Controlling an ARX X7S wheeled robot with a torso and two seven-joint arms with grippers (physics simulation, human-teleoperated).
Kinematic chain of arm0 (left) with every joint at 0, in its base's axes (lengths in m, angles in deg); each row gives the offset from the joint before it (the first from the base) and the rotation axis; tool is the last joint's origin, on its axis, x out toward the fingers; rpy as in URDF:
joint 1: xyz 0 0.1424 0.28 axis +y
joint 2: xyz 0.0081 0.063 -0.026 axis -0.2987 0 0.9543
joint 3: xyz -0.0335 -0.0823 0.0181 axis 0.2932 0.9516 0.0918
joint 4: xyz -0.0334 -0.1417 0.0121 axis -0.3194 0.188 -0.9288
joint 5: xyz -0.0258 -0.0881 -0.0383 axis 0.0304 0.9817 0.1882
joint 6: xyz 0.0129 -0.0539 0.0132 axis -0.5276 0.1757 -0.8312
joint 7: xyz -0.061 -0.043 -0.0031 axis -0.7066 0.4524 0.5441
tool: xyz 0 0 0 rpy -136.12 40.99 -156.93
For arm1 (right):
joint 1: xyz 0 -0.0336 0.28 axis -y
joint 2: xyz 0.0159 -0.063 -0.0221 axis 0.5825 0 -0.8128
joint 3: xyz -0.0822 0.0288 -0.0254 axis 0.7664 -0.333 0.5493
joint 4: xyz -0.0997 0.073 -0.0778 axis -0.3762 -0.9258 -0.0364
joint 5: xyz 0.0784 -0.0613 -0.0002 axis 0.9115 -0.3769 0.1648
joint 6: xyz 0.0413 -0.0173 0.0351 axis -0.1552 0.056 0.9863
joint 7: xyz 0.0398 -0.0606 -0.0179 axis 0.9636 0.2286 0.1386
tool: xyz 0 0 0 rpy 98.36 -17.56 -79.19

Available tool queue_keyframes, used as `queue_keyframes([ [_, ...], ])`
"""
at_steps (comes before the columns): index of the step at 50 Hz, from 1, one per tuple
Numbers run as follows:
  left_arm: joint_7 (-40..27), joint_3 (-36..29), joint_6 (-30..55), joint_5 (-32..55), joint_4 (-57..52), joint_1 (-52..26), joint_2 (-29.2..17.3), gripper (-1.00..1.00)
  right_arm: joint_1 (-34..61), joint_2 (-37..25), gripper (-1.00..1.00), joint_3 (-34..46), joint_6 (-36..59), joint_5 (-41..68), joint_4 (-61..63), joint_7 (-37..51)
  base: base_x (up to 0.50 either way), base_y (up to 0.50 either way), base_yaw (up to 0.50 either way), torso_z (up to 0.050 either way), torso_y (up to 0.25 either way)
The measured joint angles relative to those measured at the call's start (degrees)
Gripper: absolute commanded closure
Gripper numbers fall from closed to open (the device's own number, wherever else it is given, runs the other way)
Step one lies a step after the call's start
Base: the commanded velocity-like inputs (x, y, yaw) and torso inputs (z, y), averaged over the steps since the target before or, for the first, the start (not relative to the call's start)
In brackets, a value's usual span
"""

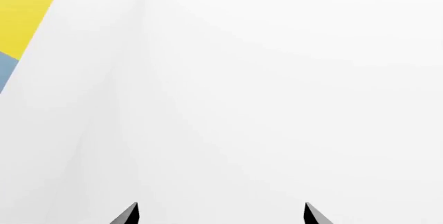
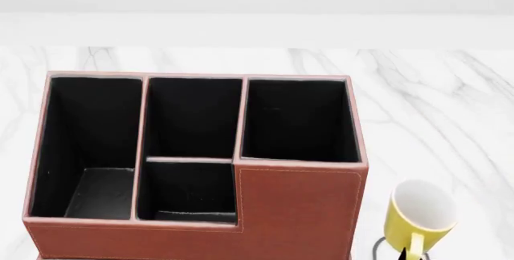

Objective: Pick up the yellow and white mug and place it to the right of the caddy.

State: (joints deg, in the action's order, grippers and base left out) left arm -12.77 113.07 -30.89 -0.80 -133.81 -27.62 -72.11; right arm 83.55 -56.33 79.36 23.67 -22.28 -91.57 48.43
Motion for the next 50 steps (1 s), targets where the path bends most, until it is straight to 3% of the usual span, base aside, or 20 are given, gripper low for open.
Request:
queue_keyframes([
  [50, 0.0, 0.1, -0.2, -0.1, 0.0, 0.0, 0.0, -1.0, -0.6, 4.4, 1.0, -1.3, 0.3, 1.6, -8.6, -5.7, 0.0, 0.0, 0.0, 0.0, 0.001],
])
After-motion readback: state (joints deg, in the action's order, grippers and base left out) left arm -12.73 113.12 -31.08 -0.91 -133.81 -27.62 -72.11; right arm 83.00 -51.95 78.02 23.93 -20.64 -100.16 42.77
